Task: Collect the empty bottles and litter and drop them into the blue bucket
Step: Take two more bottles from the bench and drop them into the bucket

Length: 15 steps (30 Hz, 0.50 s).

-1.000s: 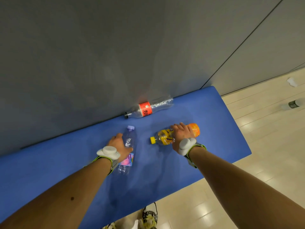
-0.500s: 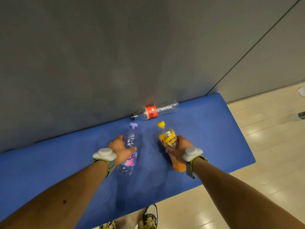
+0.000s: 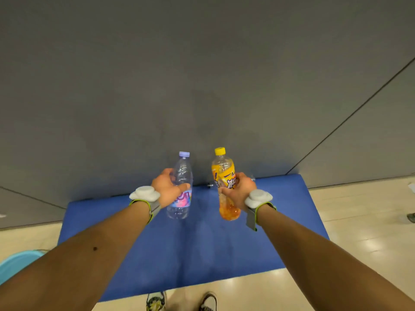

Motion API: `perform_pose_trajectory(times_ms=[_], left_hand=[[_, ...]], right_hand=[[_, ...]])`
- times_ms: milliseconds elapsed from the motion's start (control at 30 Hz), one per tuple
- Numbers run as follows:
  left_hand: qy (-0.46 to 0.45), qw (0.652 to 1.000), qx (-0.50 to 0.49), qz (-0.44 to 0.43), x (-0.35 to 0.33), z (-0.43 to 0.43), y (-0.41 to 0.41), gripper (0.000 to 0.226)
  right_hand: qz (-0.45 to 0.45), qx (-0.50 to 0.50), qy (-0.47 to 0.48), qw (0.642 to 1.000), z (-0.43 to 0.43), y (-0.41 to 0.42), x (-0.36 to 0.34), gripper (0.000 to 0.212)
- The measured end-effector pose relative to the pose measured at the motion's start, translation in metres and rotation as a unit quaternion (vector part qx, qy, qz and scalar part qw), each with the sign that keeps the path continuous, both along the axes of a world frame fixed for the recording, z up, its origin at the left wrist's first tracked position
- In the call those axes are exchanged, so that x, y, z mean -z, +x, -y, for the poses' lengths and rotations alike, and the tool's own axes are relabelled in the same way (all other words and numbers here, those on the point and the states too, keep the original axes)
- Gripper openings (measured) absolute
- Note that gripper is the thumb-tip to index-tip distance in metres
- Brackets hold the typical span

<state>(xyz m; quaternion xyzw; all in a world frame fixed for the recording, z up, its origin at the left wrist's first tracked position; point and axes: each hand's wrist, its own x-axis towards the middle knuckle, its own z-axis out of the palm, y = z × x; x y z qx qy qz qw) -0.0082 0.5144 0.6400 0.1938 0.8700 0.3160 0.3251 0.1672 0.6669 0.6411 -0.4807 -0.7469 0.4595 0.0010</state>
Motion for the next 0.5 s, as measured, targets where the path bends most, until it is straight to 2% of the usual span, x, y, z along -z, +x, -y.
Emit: perform_pose_trajectory(times_ms=[167,500], left_hand=[[0.032,0.999,-0.037,-0.022,-0.061,0.044,-0.019,0.063],[0.082,0.983,-0.162,-0.041,-0.138,0.175,-0.048,0.068]], right_hand=[[-0.012,-0.046,0.031,0.998,0.034,-0.03,-0.054,0.054],[-0.066,-0.178,0.064,0.98,0.126,-0.118,-0.132,0.056]])
